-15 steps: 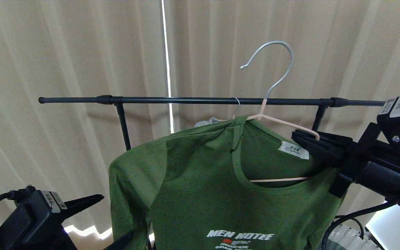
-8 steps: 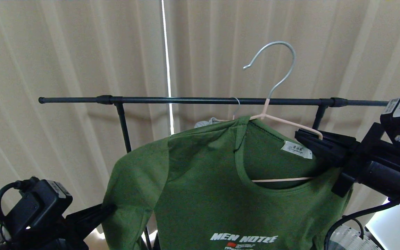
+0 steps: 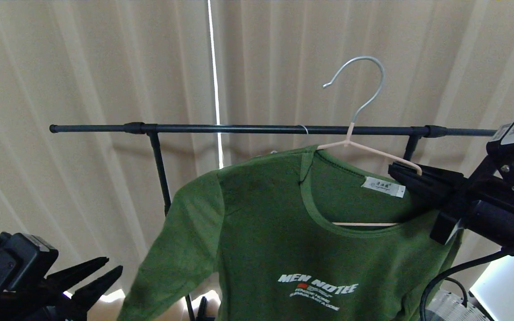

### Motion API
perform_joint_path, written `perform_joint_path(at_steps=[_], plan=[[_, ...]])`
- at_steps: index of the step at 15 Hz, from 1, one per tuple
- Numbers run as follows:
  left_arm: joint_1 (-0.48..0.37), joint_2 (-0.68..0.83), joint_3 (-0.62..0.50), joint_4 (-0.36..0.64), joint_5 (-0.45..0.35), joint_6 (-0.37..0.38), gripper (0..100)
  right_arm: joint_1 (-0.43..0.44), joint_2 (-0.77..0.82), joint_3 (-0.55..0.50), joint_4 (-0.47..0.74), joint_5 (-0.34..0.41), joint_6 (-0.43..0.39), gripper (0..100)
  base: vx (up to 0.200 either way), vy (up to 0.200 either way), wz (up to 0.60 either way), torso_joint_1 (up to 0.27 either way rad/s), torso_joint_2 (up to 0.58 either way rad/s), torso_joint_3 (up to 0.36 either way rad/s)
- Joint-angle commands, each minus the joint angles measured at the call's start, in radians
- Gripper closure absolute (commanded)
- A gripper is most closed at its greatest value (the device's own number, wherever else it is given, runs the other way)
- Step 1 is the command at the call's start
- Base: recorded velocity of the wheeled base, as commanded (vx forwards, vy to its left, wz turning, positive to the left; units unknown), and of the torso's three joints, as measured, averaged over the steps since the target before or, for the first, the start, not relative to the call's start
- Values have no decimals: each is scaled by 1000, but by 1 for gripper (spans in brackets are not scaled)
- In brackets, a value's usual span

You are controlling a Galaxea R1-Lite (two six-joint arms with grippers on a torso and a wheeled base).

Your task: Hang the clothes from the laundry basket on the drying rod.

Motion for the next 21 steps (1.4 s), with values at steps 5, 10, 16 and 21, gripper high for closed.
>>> perform_joint_path(at_steps=[5, 10, 16, 21], plan=[[5, -117, 2, 1, -21, 5, 0, -87, -1, 63, 1, -4, -7, 100, 0, 0, 0, 0, 0, 0], [10, -191, 3, 4, -20, 3, 0, -302, -98, 166, 34, -151, -94, 100, 0, 0, 0, 0, 0, 0], [67, -180, 3, 4, -21, 0, 0, -446, -329, 172, 311, -206, -162, 100, 0, 0, 0, 0, 0, 0], [68, -191, 14, 4, -21, 2, 0, -534, -538, 194, 568, -237, -157, 100, 0, 0, 0, 0, 0, 0]])
